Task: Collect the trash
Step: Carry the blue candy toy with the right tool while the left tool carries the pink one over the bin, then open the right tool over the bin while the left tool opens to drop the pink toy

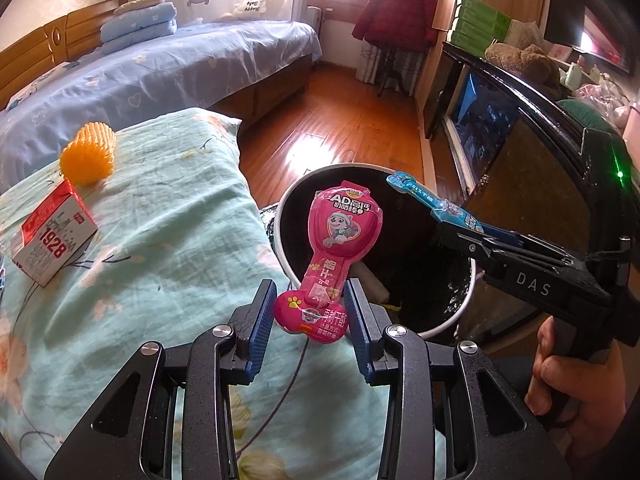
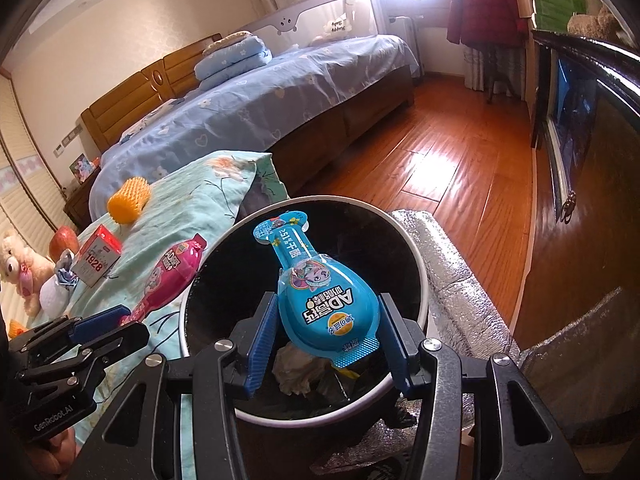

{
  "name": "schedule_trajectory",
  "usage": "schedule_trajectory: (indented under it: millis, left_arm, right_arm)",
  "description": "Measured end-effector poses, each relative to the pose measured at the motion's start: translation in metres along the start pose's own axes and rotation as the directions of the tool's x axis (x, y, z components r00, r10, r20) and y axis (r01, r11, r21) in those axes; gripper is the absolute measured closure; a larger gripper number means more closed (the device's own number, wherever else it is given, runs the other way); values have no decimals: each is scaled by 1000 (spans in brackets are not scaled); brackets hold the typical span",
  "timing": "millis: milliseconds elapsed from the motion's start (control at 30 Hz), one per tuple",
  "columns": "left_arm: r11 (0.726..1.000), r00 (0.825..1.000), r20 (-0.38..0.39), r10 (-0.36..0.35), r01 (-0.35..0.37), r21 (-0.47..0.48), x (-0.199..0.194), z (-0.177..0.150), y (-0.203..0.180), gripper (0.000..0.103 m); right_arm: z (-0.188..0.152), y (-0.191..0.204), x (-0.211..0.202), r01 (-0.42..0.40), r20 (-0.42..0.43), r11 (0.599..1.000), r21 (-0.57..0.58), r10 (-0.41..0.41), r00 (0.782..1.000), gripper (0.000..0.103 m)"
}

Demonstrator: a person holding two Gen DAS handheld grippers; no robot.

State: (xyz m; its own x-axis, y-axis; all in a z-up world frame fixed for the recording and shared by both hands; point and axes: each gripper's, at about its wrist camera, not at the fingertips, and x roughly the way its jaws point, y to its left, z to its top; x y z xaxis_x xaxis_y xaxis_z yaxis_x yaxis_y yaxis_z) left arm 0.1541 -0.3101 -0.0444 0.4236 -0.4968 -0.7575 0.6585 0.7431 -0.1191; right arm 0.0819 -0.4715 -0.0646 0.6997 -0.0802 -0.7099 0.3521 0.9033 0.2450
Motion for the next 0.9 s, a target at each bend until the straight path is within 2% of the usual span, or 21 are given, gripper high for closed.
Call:
schedule_trajectory:
  millis: [900]
  left_arm:
    - [1000, 1000, -14, -5, 5, -10, 10, 10, -5, 69]
  right_arm:
    - [15, -10, 12, 5, -26, 1000, 11, -5, 1000, 53]
